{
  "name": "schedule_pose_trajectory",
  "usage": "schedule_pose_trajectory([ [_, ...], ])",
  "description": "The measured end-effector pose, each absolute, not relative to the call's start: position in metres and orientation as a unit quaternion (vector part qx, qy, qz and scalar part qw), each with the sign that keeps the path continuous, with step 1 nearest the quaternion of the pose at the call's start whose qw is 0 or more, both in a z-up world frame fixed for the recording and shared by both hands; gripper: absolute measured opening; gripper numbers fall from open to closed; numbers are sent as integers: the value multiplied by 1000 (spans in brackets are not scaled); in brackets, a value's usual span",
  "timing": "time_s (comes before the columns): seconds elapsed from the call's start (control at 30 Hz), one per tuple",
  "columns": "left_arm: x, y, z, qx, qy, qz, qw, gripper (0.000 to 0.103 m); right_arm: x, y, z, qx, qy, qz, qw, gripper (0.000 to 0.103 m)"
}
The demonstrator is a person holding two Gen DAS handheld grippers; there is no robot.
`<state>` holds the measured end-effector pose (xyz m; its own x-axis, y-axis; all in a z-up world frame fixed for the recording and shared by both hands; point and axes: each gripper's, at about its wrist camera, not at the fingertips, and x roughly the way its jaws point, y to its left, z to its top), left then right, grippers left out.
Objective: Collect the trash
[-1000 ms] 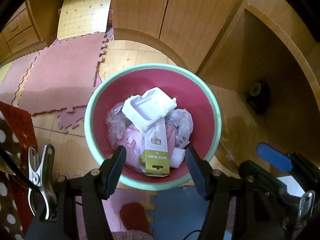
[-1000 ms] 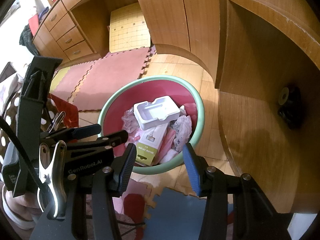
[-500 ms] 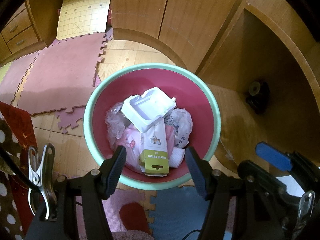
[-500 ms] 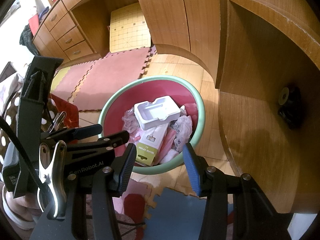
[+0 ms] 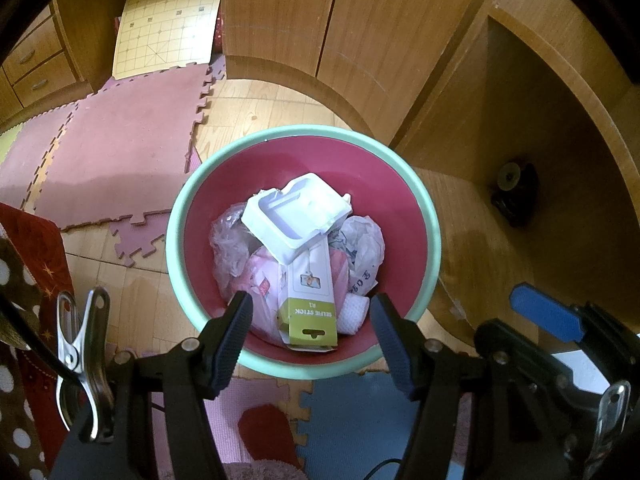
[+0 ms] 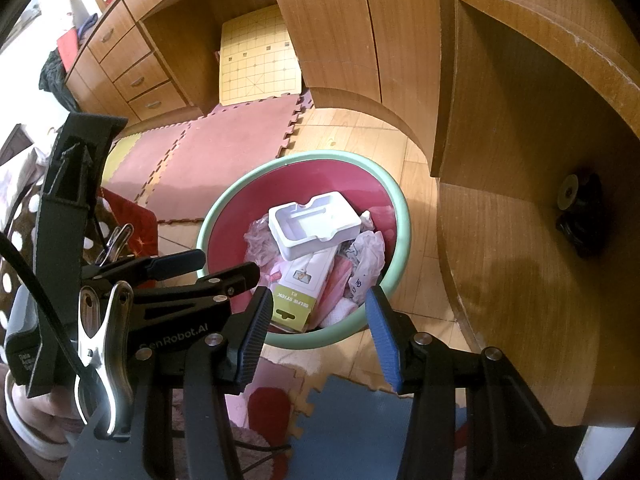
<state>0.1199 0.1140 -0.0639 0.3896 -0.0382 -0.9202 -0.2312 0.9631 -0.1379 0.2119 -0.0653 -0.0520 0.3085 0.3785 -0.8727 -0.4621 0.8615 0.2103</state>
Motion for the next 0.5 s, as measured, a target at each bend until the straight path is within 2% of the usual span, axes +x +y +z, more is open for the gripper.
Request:
schedule_pose_trajectory([
  [0.5,120,115,-63,-124,550,59,824,64,212,-65,-52,-40,527,260,808,49],
])
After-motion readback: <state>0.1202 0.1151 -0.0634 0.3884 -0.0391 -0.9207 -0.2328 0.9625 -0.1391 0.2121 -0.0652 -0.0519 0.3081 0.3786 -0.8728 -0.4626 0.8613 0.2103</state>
